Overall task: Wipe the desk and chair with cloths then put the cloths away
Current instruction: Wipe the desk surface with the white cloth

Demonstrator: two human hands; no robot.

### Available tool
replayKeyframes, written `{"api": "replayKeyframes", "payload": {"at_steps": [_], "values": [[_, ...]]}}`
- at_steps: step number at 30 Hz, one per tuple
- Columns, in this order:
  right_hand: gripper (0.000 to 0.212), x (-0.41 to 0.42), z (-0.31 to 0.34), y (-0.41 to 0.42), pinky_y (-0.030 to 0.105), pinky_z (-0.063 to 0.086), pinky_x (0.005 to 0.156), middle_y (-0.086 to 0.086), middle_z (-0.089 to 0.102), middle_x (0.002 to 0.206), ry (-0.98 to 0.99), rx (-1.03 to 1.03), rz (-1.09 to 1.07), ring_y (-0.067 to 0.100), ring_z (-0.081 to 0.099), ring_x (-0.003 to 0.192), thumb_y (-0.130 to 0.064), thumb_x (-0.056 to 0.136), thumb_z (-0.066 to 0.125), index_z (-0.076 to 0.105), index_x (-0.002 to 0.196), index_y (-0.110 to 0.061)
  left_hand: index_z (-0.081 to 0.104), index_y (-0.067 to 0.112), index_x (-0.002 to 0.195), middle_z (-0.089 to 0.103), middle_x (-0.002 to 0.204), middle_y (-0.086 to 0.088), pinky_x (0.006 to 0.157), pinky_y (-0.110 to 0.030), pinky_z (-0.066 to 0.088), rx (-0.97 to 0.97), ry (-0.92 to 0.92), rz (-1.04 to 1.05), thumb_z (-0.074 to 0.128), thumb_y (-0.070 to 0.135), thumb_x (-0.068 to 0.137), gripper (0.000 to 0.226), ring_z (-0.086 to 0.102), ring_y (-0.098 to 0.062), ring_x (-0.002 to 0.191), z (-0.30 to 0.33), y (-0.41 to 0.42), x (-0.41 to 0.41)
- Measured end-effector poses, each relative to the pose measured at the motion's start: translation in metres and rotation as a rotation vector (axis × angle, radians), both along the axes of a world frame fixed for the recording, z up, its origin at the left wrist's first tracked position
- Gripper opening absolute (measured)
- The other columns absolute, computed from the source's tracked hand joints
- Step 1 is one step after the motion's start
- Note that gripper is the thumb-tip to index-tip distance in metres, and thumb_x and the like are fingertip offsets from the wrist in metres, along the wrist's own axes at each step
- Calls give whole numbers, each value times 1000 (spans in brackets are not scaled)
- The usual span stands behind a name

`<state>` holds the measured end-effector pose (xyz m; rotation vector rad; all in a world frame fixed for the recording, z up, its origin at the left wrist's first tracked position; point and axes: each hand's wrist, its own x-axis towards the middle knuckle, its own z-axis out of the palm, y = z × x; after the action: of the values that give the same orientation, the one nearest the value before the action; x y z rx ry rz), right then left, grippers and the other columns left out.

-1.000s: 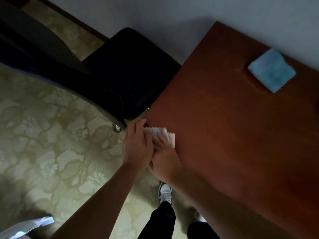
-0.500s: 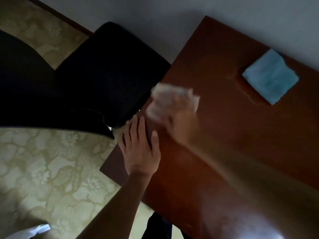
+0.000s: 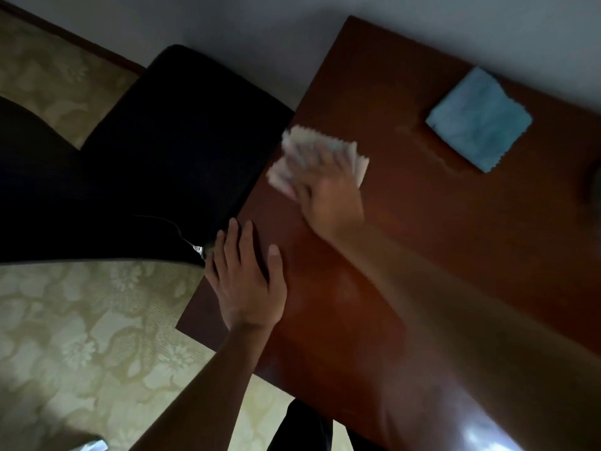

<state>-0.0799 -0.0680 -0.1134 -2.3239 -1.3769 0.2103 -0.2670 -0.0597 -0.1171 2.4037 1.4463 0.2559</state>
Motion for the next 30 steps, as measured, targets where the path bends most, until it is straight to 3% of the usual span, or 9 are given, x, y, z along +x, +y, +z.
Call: {"api": "replayKeyframes", "payload": {"at_steps": [4,9,14,17,20,24,27,30], "values": [[46,-91,-1,-77,46,7,121,3,53,145,35,36,66,29,38,142,-31,95,42,55,138,-21,42,19,146,36,157,-7,117,-52,20,-33,-65,-15,28,57,95,65,26,-26,147,2,2,-3],[33,-151,3,-132,49,24,118,0,59,139,65,4,-9,24,43,139,-35,96,52,68,123,-24,47,20,143,34,158,-5,118,-51,11,-27,-43,-77,37,49,90,60,20,-25,149,5,-2,-6],[43,-89,-4,-181,50,33,115,2,61,136,-19,-18,-194,27,47,135,-41,95,42,68,124,-22,62,11,128,56,140,-11,105,-47,35,14,-116,-428,39,33,90,50,48,-32,132,14,-71,38],[42,-27,-2,-222,53,36,112,4,62,134,-70,-44,-298,30,51,132,-39,94,47,66,126,-22,62,9,128,61,133,-11,101,-45,39,40,-146,-548,43,24,89,46,54,-31,126,15,-122,66],[42,29,2,-298,52,36,110,6,64,132,-53,-48,-486,32,53,130,-39,93,45,69,122,-21,60,10,131,61,135,-8,104,-44,37,34,-135,-655,46,22,90,45,53,-27,129,18,-187,94],[43,59,2,-431,49,24,117,-1,58,140,24,-21,-744,28,43,138,-41,97,37,67,125,-27,59,15,133,57,141,-4,111,-47,31,44,-78,-793,44,24,93,44,46,-23,136,15,-259,121],[39,85,4,-540,36,6,118,-3,52,145,8,-98,-964,27,35,143,-39,101,41,60,134,-30,53,19,139,47,151,-4,116,-49,23,26,4,-862,38,31,96,47,34,-24,145,13,-317,140],[38,98,13,-591,38,2,117,3,49,149,-28,-159,-1126,26,31,145,-37,103,42,55,138,-33,44,22,146,35,158,-4,121,-49,13,49,75,-860,31,38,99,52,21,-25,150,9,-348,147]]}}
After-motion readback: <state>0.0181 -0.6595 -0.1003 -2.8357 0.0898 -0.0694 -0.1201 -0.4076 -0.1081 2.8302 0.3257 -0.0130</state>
